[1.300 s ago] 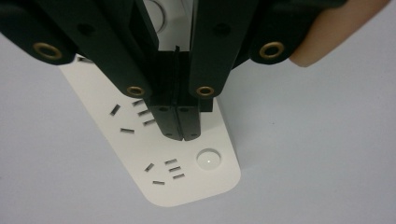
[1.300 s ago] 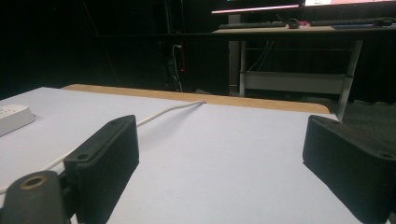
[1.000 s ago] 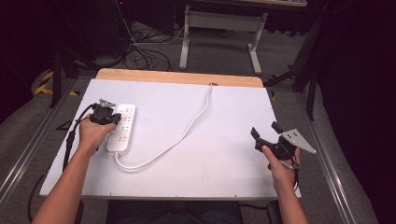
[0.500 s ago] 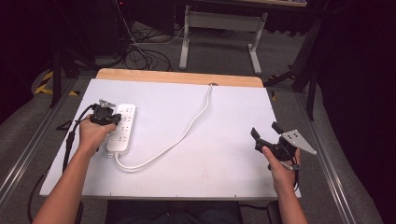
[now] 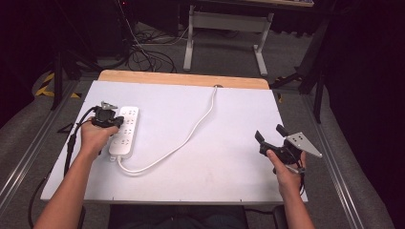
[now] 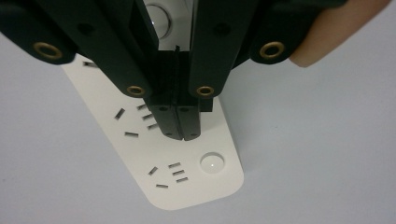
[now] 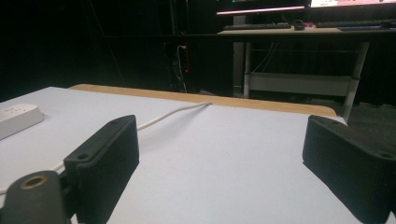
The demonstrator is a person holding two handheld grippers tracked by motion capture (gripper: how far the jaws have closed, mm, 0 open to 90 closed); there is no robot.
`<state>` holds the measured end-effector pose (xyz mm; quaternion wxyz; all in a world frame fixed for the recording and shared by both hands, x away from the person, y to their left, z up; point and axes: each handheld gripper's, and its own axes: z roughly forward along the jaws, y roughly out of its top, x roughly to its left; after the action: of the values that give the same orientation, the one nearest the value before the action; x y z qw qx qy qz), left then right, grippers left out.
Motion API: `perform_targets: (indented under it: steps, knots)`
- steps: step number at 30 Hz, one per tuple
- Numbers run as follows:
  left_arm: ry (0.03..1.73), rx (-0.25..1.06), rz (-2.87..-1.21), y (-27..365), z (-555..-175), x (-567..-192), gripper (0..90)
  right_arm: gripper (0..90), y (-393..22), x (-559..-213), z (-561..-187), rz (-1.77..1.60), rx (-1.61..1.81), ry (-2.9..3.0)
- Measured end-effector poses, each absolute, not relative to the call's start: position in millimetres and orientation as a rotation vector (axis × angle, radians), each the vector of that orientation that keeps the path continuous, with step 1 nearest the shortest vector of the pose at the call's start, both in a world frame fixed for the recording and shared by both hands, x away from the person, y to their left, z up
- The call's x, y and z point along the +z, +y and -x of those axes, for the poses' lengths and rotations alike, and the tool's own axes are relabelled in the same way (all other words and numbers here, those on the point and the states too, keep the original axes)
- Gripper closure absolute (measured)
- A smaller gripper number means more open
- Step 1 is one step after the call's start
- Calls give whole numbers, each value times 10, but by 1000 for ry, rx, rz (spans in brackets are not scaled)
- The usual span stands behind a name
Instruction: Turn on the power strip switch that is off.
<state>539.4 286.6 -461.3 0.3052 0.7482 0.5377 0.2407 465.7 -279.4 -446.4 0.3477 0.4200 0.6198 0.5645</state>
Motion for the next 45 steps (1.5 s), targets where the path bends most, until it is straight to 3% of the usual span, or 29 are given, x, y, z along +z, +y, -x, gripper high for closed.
perform_targets:
  steps: [30, 38, 45]
  knots:
    - [1438, 666, -1940, 2926, -5373, -4594, 899, 117, -2792, -4494, -4699, -1111, 1467, 1629]
    - [1413, 676, -1830, 3001, -5291, -4506, 886, 117, -2792, -4495, -4706, -1115, 1466, 1628]
    - [1302, 738, -1706, 3087, -5105, -4349, 817, 117, -2793, -4496, -4707, -1117, 1467, 1629]
